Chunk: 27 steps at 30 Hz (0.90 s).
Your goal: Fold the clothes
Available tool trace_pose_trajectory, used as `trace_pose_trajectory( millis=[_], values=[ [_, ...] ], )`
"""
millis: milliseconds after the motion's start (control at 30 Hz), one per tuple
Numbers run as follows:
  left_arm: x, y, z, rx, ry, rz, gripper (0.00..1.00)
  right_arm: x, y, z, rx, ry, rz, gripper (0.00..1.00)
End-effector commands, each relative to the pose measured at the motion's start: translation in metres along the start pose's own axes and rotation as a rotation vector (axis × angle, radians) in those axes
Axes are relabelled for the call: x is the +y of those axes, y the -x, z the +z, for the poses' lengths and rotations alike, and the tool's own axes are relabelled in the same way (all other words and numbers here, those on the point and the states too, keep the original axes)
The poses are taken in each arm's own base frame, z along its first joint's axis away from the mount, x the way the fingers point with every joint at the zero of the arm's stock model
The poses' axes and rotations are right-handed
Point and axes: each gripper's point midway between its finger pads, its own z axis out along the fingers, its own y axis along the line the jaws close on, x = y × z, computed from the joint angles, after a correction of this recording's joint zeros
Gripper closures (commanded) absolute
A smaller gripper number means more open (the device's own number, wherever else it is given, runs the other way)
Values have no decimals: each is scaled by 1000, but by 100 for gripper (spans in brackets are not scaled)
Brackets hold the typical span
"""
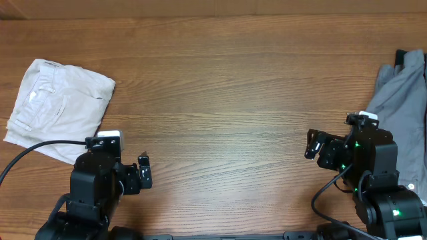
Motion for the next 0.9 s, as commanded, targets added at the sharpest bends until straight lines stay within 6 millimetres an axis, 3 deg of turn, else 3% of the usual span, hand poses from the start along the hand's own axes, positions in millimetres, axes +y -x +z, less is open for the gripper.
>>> trace_pose_trajectory(
  millis=[0,200,600,867],
  values=[
    [4,-1,0,-5,19,-13,0,2,11,-5,-92,16,-47,0],
    [4,-1,0,-4,19,-13,0,13,15,-8,-315,128,-158,0],
    [4,-1,0,-5,19,-13,0,7,1,-2,-733,238,-195,0],
    [4,-1,0,-5,19,-13,0,-2,-15,31,-768,229,-188,0]
  ],
)
